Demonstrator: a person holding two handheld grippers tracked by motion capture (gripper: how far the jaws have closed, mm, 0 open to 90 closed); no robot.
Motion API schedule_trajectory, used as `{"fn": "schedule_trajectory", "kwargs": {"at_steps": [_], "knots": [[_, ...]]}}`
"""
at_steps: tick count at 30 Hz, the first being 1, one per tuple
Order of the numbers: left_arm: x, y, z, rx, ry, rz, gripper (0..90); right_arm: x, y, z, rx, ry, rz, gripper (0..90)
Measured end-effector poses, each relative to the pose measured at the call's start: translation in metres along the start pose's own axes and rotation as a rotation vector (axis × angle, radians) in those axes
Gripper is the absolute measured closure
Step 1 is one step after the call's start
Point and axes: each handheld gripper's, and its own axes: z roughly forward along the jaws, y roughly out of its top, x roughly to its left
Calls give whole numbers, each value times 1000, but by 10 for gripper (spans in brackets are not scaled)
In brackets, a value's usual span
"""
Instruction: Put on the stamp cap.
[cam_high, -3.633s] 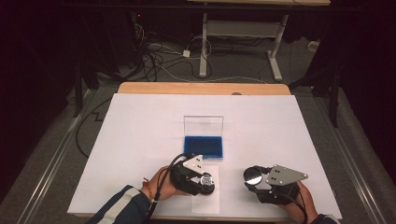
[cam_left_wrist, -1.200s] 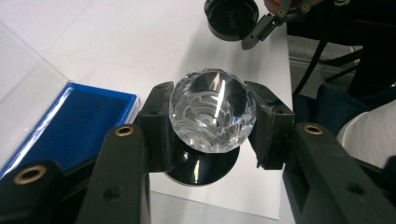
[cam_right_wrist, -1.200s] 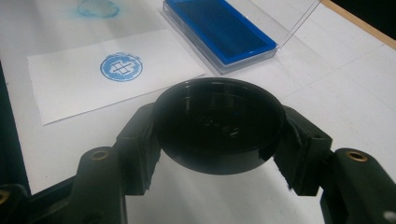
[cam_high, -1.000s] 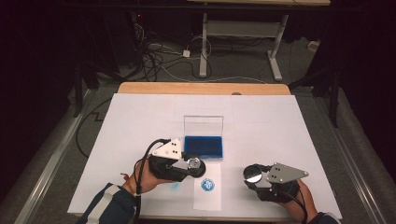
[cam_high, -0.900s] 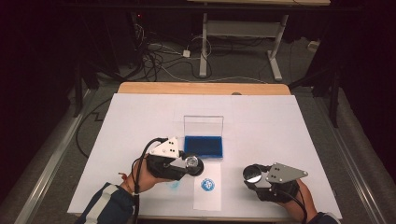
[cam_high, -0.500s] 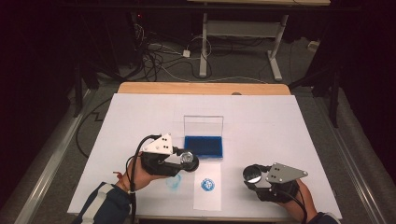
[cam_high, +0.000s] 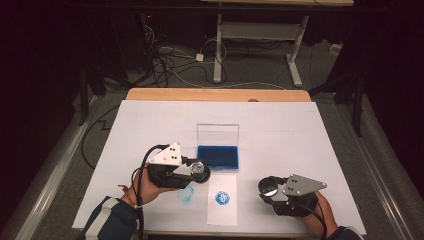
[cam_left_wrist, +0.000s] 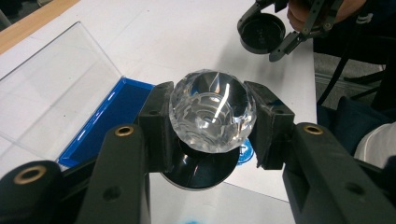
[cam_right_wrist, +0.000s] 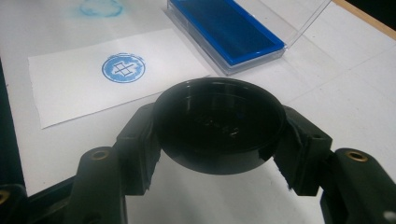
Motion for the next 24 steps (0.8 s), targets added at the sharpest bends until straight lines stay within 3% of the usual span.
{"fn": "schedule_trajectory", "kwargs": {"at_steps": [9, 15, 24], "knots": [[-3, 6, 4, -15, -6, 8, 545, 3, 7, 7, 0, 10, -12, 387], [-6, 10, 8, -34, -28, 11, 545, 10, 19, 16, -5, 34, -49, 387], [-6, 17, 22, -74, -95, -4, 545, 17, 36, 31, -27, 62, -65, 387]]}}
